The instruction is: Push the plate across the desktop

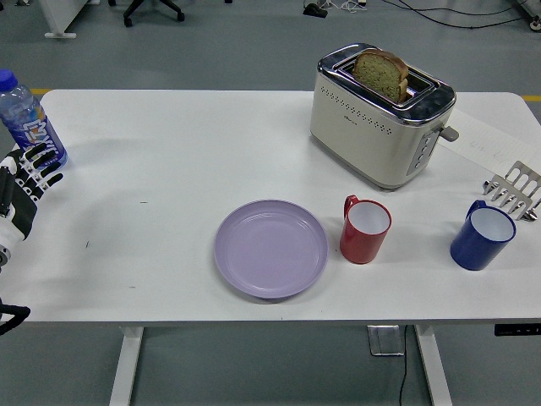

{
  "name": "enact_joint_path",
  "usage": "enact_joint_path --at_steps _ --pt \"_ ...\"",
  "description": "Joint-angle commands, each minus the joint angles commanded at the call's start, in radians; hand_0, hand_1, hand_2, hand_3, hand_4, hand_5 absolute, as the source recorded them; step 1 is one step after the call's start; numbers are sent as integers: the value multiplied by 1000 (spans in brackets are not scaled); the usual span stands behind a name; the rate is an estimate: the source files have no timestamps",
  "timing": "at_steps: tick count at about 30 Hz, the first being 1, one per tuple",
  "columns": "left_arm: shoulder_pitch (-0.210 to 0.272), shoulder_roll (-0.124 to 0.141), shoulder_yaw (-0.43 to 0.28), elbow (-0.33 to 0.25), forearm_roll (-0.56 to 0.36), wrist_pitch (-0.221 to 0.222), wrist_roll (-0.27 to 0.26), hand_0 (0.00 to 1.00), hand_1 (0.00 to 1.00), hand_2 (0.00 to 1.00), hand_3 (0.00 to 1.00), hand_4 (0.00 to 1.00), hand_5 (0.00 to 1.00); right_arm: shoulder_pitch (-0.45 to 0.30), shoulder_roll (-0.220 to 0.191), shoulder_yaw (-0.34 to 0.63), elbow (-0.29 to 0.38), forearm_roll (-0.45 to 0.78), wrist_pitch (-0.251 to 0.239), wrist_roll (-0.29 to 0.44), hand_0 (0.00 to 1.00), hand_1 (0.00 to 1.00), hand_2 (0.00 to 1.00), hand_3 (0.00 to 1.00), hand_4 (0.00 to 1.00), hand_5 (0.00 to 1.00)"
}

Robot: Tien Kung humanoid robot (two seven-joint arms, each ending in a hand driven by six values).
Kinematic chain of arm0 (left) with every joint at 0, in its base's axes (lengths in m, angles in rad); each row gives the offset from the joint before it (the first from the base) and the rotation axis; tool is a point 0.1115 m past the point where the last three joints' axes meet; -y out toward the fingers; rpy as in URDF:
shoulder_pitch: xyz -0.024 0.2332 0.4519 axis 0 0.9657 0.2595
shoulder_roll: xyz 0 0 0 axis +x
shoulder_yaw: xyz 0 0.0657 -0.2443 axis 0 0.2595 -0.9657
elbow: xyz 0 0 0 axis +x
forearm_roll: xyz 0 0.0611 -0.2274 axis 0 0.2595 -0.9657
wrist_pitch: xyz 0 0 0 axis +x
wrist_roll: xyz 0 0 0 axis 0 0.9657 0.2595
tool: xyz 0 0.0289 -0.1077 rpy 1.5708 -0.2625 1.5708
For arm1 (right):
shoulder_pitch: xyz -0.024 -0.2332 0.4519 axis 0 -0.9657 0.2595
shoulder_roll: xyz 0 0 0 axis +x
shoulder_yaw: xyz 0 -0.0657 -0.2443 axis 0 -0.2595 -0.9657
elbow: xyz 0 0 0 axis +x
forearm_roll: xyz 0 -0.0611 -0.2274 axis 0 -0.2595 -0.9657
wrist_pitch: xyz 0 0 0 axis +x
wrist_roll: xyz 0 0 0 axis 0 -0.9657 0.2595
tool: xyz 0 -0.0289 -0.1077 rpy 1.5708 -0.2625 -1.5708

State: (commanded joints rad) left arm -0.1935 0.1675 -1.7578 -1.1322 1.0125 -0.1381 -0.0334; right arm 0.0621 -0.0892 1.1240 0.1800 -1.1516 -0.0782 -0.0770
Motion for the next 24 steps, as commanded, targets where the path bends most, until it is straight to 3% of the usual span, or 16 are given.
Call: enact_joint_path --at_steps 24 --pt "17 -2 -17 -12 3 -7 -4 795 814 821 783 470 998 -9 1 1 0 3 -2 -5 607 545 626 627 136 356"
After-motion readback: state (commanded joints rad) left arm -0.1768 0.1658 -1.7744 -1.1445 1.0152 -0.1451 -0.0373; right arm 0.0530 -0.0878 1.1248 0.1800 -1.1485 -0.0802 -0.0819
